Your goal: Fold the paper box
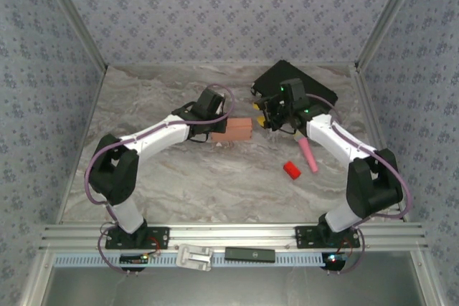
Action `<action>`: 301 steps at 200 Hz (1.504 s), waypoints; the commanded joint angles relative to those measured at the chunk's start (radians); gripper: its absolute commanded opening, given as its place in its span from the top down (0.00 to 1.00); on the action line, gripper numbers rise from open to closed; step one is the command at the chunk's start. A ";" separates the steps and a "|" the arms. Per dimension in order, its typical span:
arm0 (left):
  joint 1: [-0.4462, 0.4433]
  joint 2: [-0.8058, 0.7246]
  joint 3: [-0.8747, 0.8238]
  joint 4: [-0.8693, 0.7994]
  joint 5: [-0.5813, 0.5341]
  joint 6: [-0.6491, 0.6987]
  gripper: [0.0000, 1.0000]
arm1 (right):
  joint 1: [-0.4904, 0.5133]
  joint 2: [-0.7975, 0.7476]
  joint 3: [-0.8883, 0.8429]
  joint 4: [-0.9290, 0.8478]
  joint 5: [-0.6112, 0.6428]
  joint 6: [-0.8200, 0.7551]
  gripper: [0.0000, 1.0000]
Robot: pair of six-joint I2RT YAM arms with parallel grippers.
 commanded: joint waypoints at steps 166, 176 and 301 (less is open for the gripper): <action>-0.019 0.050 -0.026 -0.101 0.017 -0.007 0.92 | 0.015 0.241 -0.024 0.183 -0.152 -0.196 0.61; -0.019 0.048 -0.027 -0.100 0.017 -0.007 0.92 | 0.017 0.248 -0.027 0.172 -0.152 -0.199 0.61; 0.038 -0.170 -0.039 -0.078 0.050 -0.015 0.70 | 0.026 0.239 -0.006 0.102 -0.145 -0.219 0.61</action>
